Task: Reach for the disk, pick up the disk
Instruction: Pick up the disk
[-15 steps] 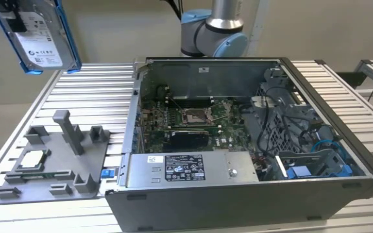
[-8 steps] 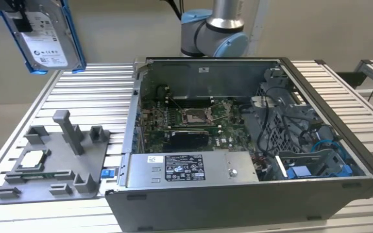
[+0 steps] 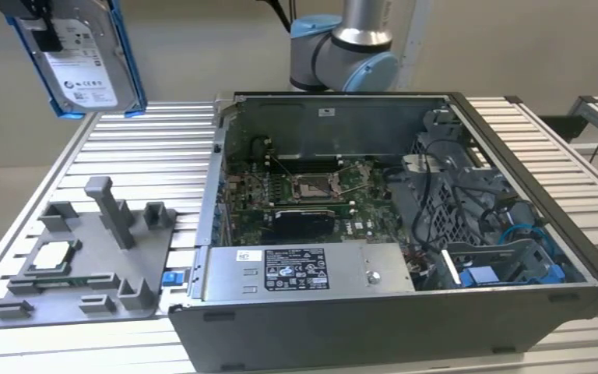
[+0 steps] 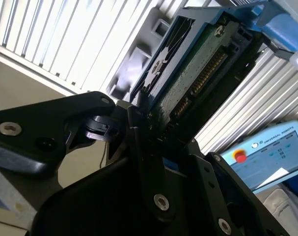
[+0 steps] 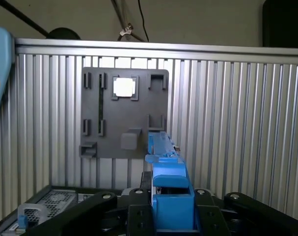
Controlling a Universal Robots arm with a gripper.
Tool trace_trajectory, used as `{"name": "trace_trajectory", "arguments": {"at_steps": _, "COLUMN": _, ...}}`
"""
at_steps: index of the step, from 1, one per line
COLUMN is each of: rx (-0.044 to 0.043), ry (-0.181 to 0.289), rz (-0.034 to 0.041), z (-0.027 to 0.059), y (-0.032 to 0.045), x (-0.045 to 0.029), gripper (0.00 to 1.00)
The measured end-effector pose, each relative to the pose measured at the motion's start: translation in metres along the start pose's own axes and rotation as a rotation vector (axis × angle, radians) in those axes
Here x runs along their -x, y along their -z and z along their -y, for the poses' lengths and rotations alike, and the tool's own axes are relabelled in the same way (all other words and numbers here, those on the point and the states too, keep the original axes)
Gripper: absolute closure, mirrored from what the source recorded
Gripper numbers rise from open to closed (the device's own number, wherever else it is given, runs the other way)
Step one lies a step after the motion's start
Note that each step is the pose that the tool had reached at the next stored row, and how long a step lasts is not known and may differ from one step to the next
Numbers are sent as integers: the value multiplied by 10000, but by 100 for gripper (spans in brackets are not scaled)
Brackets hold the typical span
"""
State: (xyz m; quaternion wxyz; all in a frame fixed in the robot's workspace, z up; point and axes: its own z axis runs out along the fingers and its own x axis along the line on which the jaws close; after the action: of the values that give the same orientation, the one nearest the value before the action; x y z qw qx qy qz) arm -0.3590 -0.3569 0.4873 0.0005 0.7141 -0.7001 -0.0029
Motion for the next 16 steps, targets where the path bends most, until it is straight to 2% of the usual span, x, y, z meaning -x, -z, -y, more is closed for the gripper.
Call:
{"name": "trace_trajectory", "arguments": {"at_steps": 10, "rx": 0, "ry": 0, "rz": 0, "z": 129, "y": 1, "x": -2, "gripper": 100}}
{"name": "trace_trajectory", "arguments": {"at_steps": 16, "rx": -1, "ry": -1, "rz": 0, "z": 161, "y": 1, "x": -3, "gripper": 100}}
